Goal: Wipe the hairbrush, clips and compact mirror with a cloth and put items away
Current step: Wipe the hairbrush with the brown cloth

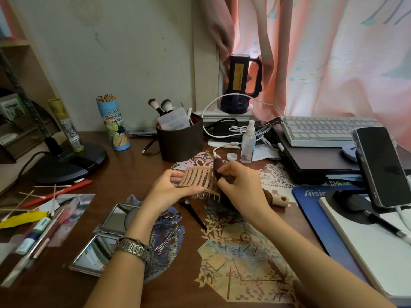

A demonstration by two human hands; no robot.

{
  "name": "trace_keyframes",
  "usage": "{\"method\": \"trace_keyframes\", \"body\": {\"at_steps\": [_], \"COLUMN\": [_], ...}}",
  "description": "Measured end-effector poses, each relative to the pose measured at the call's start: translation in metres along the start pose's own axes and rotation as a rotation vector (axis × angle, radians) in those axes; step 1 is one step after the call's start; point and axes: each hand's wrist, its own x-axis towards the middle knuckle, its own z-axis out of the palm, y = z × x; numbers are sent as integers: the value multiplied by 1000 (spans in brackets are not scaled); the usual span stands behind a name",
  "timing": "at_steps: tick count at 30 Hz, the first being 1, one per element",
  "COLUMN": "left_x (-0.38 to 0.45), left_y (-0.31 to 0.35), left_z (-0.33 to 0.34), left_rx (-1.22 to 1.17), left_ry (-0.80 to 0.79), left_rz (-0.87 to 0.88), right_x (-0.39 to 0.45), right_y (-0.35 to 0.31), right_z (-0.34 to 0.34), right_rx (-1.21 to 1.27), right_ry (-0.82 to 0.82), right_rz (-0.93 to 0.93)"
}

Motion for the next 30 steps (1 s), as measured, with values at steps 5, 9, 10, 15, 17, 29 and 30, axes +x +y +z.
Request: {"method": "trace_keyframes", "body": {"at_steps": [5, 9, 10, 15, 17, 29, 30], "left_x": [1, 1, 2, 4, 4, 3, 3], "left_y": [-1, 1, 1, -4, -6, -5, -5], "left_z": [-2, -5, -6, -14, -16, -17, -18], "left_rx": [-11, -30, -38, -91, -123, -201, -201], "left_ry": [-22, -60, -66, -101, -111, -120, -121], "left_rz": [-13, -15, -13, -15, -26, -29, -33], "right_x": [-2, 0, 1, 5, 5, 7, 8], "right_y": [1, 16, 22, 40, 44, 45, 44], "right_z": [-3, -20, -24, -38, -37, -15, -13], "right_rx": [-25, -55, -62, -110, -138, -305, -311], "right_ry": [-181, -283, -299, -378, -425, -509, -509], "right_rz": [-46, -121, -131, -187, -204, -320, -325]}}
